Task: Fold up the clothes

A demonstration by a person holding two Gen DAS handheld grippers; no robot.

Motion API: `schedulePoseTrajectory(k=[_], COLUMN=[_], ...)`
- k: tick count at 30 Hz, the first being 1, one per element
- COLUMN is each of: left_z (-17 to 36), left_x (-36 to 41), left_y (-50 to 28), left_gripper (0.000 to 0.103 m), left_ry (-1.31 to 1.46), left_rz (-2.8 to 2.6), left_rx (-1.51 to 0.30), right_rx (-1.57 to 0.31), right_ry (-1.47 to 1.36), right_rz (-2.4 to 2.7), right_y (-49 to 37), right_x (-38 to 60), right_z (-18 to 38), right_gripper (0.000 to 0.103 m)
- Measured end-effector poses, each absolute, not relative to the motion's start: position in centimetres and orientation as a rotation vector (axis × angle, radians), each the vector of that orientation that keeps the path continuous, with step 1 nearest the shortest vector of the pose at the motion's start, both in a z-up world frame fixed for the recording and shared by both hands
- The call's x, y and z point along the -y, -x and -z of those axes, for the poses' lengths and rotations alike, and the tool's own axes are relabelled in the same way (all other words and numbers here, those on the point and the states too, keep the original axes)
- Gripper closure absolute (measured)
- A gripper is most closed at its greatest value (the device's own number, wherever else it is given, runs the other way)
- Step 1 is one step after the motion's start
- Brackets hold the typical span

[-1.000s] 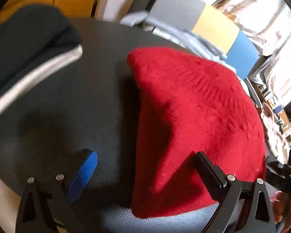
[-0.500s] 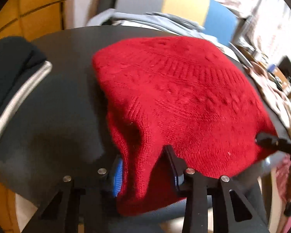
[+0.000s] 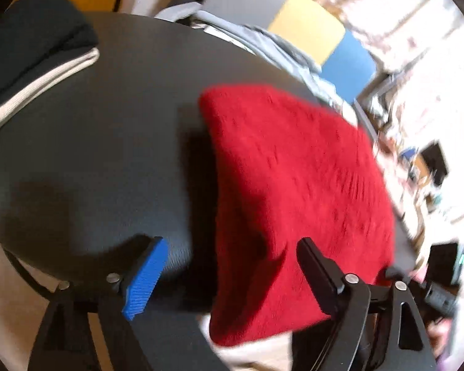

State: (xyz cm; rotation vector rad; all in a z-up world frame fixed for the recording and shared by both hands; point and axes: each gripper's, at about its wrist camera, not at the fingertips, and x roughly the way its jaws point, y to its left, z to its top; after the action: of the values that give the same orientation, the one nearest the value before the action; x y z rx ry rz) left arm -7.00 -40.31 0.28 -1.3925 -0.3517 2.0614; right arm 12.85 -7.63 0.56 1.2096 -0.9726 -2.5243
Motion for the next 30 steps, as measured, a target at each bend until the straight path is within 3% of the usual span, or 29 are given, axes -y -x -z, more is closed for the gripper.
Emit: schedulePoseTrajectory(k=[4,9,17,22,30], left_z=[0.2,0.2,0.0,0.4,0.5], left_x=[39.2,36.3,33.5,30.9,29.8], left_y=[10.3,12.9,14.5,15.0,16.3], left_gripper=[0.005,0.004,0.004,0.003,0.0], left_ry=[1.476,1.487,1.437,1.39,1.373], left_rz=[-1.965,-1.906,-1.79,-1.733,-1.663], left_rx=[0.379,0.278,0.196,0.137,0.197], right_rx=[1.106,1.277,1.365,1.417,1.474], right_ry=[-1.117,-1.132,-1.194,-1.197,-1.259], right_rz=[2.485,2.399,2.275,2.215,2.127], right_y=[-12.2,-9.7,-5.7,-4.6,-4.5], right_x=[5.2,2.6,2.5,2.7,2.5], right_z=[-1.3,0.2,2.5,3.5,4.2], right_gripper=[0.037,0.036,0.033,0.026,0.019])
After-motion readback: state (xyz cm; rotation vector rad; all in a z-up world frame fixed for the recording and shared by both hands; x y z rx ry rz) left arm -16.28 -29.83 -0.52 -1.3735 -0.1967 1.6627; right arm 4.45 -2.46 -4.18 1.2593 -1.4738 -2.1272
